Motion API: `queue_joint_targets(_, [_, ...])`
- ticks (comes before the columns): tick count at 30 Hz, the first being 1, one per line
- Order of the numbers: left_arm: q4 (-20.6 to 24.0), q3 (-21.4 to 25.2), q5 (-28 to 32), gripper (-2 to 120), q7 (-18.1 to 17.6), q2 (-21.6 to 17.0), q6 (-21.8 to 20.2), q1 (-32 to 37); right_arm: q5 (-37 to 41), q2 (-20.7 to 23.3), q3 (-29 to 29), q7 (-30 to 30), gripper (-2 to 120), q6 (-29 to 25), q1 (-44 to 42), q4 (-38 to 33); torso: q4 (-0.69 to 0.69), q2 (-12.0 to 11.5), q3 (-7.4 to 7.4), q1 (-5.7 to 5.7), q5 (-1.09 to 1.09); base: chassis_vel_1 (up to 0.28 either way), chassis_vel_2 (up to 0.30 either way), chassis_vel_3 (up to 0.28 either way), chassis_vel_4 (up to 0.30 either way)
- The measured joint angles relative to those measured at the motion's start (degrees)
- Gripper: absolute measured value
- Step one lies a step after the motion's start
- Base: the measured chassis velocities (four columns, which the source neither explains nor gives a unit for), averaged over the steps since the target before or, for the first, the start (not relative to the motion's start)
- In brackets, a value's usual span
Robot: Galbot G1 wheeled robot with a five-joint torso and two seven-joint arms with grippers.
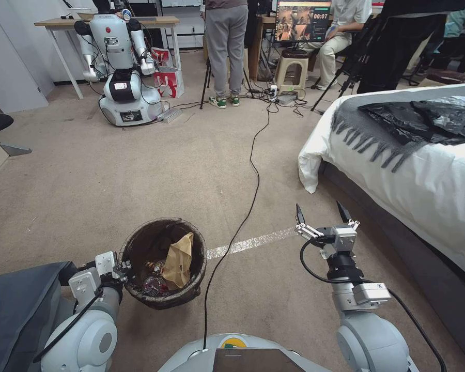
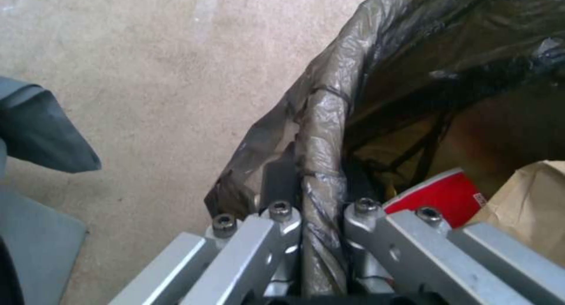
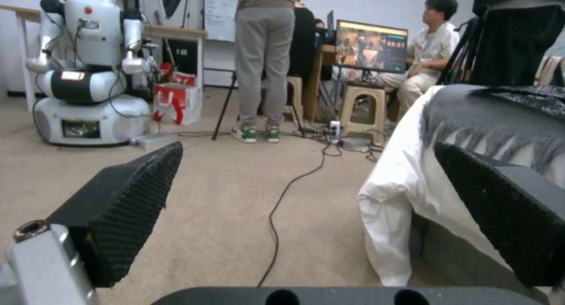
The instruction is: Pick up the trash bin, then pick up the garbage from the floor and place it into the trash bin.
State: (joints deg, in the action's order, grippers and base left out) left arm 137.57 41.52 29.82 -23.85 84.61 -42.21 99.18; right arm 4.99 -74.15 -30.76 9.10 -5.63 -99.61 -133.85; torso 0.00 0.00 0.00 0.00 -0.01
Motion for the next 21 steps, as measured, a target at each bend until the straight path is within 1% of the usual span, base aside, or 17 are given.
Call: queue_joint_targets(21, [-3.73,-0.41,0.22,2,0.61,0.07,0.07,-0.76,-0.19,-0.12,0.13,0.07,100,0.12,0.14,0.2,0.0,0.0,0.0,0.0,0.0,0.0,0.0,0.0,0.0])
